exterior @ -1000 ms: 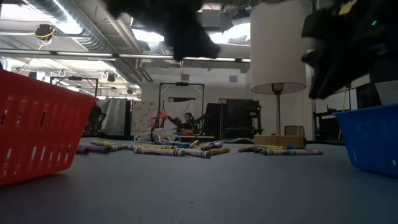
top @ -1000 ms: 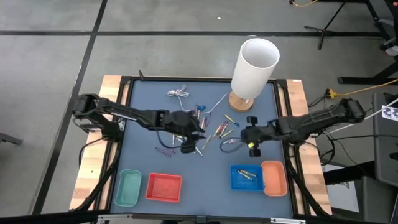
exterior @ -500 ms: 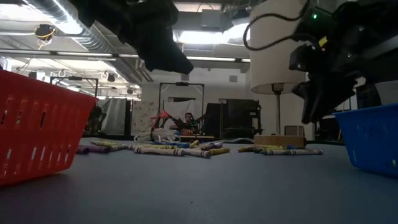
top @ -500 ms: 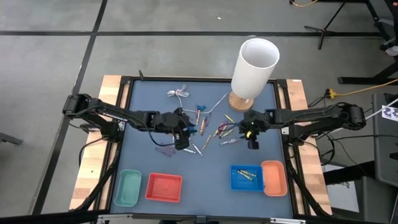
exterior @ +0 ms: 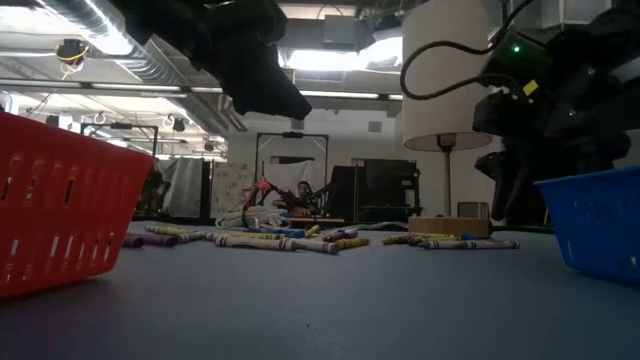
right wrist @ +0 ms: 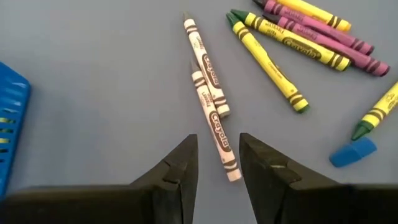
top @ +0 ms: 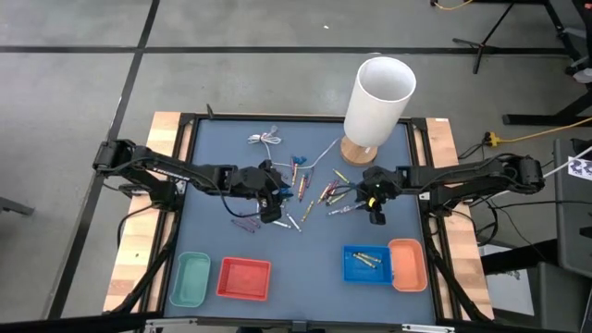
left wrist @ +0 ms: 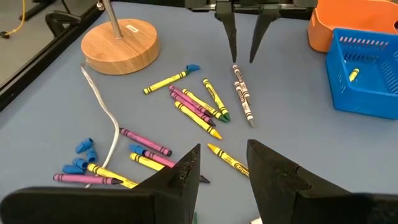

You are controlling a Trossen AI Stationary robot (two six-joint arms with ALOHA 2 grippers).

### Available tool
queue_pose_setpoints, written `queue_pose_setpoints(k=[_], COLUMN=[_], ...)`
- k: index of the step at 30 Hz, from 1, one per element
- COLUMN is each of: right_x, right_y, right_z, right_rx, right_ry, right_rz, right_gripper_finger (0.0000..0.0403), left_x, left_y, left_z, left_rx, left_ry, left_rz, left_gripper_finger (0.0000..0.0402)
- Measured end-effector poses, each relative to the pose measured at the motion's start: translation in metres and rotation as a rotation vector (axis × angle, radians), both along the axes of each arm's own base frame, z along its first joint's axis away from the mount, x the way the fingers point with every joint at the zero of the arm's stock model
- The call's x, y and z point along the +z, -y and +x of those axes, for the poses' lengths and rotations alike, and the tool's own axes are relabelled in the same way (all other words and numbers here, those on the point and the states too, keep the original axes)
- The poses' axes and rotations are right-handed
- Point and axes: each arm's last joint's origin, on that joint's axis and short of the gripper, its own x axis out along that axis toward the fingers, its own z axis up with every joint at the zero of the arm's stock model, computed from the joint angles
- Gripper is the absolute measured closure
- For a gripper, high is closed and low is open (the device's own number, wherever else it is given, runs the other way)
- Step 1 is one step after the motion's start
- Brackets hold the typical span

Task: Sort crayons
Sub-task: Put the gray crayon into the orange bin

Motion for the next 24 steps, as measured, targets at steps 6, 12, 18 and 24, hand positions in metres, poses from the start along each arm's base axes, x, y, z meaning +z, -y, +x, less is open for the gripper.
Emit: queue_pose_setpoints(k=[6, 12, 18, 24], right_x=[-0.006, -0.012, -0.016, -0.028], right_y=[0.0, 0.001, 0.001, 0.001], right_z=[-0.001, -0.004, -0.002, 0.0], right_rx=[-0.004, -0.021, -0.024, -0.022], right_ry=[0.048, 0.05, 0.027, -0.039], right_rz=[-0.011, -0.035, -0.039, -0.031], right_gripper_finger=[0.0288, 0.0288, 0.0288, 0.0288], left_x=[0.002, 0.002, 0.002, 0.002], left_y=[0.0, 0.0, 0.0, 0.0], left_z=[0.001, 0.001, 0.001, 0.001], left_rx=[0.0, 0.0, 0.0, 0.0], left_ry=[0.019, 0.024, 0.024, 0.028], left_rz=[-0.001, -0.001, -0.001, -0.001], left_gripper_finger=[0.0285, 0.0285, 0.0285, 0.0285])
